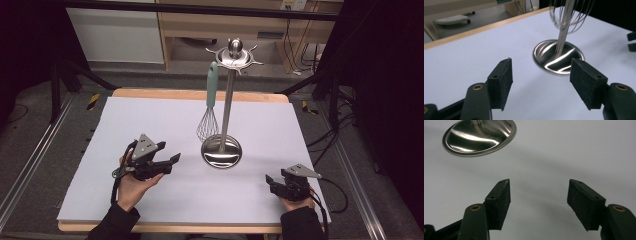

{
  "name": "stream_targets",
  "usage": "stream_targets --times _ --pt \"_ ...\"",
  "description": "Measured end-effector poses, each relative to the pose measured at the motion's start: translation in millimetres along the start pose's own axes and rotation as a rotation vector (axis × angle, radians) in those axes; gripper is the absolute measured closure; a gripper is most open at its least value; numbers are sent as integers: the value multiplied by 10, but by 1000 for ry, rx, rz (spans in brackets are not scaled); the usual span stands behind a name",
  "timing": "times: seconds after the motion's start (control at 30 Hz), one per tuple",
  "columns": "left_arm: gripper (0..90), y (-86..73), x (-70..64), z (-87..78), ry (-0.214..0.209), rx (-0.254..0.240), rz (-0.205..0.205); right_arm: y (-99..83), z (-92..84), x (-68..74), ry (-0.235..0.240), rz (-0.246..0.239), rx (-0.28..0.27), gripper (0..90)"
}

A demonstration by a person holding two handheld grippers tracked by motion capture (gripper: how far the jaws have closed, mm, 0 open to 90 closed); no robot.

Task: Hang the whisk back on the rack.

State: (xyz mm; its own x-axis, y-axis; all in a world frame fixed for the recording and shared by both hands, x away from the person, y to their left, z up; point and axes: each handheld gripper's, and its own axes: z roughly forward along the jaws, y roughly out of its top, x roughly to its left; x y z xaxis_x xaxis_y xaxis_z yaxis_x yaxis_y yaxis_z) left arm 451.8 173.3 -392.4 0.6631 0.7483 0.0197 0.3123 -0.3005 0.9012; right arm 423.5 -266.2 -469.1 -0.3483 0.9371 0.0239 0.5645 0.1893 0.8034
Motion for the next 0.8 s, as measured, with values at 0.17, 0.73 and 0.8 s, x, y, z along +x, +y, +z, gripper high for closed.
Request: stream_targets --times 0.17,0.73,0.8 --pt "322 -208 100 -71 70 64 -48 -13 5 -2 -7 -7 2 341" --pt "282 -862 594 -360 234 79 -188 -70 9 -67 -42 -15 19 307" --pt "279 -888 650 -372 256 75 -182 -73 14 -62 -44 -24 25 310"
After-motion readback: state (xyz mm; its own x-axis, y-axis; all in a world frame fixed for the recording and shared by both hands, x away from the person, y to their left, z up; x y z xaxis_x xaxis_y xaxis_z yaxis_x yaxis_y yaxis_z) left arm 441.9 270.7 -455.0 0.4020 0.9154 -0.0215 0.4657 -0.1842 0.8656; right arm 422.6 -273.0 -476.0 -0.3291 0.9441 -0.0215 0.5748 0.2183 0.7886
